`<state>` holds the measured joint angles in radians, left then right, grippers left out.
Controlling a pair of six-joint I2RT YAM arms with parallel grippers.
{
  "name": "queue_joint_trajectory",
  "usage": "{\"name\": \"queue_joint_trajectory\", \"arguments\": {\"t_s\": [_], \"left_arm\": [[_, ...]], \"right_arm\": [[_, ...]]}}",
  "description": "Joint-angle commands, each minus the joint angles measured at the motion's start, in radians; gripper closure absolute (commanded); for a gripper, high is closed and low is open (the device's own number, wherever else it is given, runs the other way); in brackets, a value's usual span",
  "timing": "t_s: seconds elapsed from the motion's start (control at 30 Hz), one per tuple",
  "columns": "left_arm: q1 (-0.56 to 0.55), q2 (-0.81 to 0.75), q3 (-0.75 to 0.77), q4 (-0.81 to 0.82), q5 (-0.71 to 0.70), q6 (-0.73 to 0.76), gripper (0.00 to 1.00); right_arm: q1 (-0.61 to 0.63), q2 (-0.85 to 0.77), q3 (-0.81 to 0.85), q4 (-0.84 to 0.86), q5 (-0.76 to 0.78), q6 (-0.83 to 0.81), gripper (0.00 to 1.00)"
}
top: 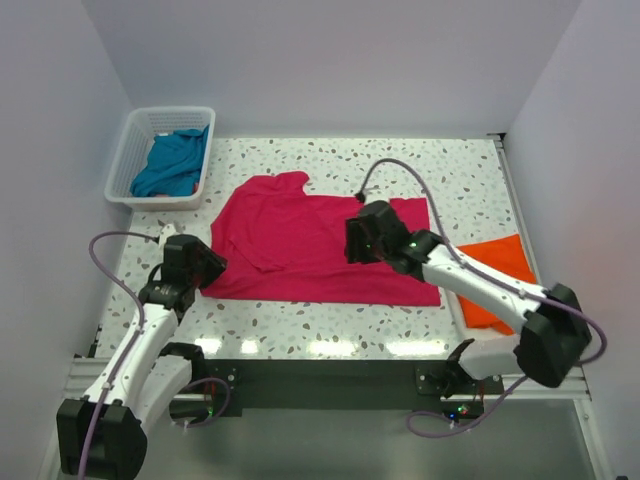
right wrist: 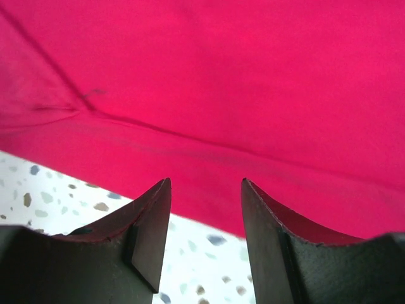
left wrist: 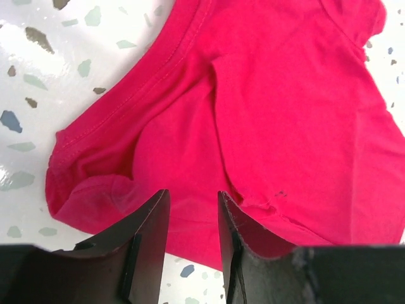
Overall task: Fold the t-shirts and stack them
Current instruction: Fold the tshirt
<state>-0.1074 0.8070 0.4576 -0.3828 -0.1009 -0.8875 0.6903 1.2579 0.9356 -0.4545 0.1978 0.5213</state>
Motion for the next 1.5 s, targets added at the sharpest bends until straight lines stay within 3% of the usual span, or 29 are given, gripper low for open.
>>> {"name": "queue_joint_trajectory", "arguments": {"t_s": [0.0, 0.17, 0.47, 0.87, 1.3, 1.47], "left_arm": [[-0.006, 0.004, 0.081, 0.059, 0.033, 0.064, 0.6], [-0.005, 0.026, 0.194, 0.0, 0.035, 0.104, 0.59], [-0.003, 0.018, 0.28, -0.028, 0.067, 0.117, 0.57], [0.012, -0.006, 0.32, -0.047, 0.079, 0.122, 0.56], [0.041, -0.031, 0.328, -0.061, 0.084, 0.131, 0.55], [0.049, -0.029, 0.328, -0.061, 0.089, 0.133, 0.54]], "right_arm": [[0.118, 0.161, 0.138, 0.183, 0.1, -0.105, 0.5], [0.258, 0.458, 0.368, 0.226, 0.109, -0.207, 0.52], [0.376, 0.731, 0.604, 0.241, 0.117, -0.308, 0.53], [0.413, 0.89, 0.752, 0.198, 0.118, -0.326, 0.56], [0.416, 0.951, 0.787, 0.188, 0.115, -0.31, 0.59], [0.416, 0.957, 0.79, 0.186, 0.124, -0.307, 0.65]]}}
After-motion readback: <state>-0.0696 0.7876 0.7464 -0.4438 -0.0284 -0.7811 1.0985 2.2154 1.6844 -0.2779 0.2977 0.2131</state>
